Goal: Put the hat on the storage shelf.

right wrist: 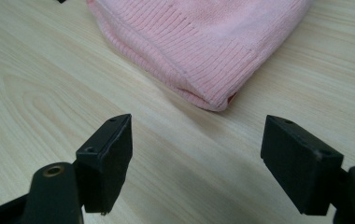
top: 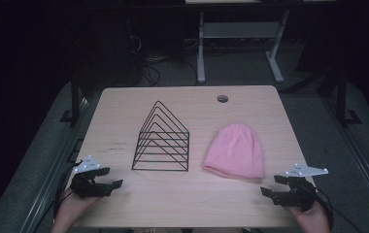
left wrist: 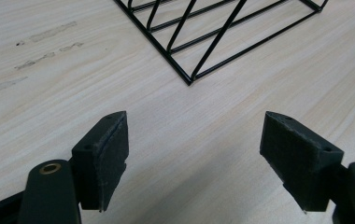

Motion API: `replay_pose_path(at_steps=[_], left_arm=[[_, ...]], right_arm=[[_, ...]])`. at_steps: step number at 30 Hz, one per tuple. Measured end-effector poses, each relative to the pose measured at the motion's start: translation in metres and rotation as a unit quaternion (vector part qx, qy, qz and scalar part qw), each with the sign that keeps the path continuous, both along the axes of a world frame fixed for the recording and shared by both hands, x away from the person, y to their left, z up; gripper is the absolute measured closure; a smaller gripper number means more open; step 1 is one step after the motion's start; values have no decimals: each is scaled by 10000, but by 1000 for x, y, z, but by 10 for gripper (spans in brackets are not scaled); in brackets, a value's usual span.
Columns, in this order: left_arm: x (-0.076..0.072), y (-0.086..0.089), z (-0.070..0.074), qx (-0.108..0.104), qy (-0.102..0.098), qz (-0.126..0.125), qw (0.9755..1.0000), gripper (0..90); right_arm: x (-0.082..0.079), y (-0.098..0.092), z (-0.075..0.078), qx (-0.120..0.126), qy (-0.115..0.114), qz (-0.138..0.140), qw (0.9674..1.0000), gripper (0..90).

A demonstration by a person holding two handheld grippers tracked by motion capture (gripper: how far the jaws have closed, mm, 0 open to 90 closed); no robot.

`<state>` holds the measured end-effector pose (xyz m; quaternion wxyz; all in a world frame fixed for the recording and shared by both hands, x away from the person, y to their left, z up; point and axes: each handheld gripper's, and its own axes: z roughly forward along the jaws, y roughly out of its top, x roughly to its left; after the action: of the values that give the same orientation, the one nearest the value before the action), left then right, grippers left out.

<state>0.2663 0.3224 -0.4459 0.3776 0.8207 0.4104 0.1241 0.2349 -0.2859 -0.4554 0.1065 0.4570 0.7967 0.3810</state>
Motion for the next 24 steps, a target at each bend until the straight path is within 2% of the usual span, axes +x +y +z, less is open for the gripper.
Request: replay_pose_path(at_steps=[3, 9, 15, 20, 24], left_arm=[[1, 1, -1, 95, 42, -35, 9999, 237], [0, 2, -2, 87, 13, -46, 10000, 236], [-1, 2, -1, 60, -5, 11, 10000, 236], [1, 1, -2, 16, 46, 22, 10000, 236], [2, -1, -4, 116, 92, -57, 9999, 236]], right_arm=[[0, 1, 0, 19, 6, 2, 10000, 243], [1, 4, 2, -22, 130, 22, 9999, 233], [3, 10, 8, -43, 142, 134, 9998, 222], [10, 12, 16, -46, 112, 233, 9997, 205], [17, 13, 22, -24, 108, 265, 9996, 197]])
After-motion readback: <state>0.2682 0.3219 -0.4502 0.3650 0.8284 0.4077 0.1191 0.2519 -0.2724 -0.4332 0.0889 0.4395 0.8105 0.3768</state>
